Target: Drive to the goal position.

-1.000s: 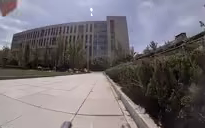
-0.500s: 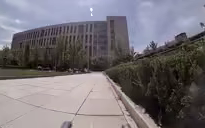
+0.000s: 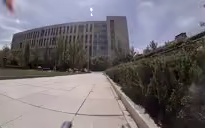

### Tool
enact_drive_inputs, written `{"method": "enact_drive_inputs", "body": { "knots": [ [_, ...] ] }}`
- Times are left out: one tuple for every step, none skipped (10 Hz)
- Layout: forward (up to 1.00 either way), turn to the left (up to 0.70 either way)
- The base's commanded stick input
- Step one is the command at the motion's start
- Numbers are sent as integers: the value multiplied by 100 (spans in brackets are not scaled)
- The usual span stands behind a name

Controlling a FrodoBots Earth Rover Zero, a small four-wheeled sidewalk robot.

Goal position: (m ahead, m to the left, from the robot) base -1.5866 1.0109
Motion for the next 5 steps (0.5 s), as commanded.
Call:
{"method": "enact_drive_inputs", "body": {
  "knots": [
    [0, 0],
    [0, 0],
    [0, 0],
    [1, 0],
    [4, 0]
  ]
}}
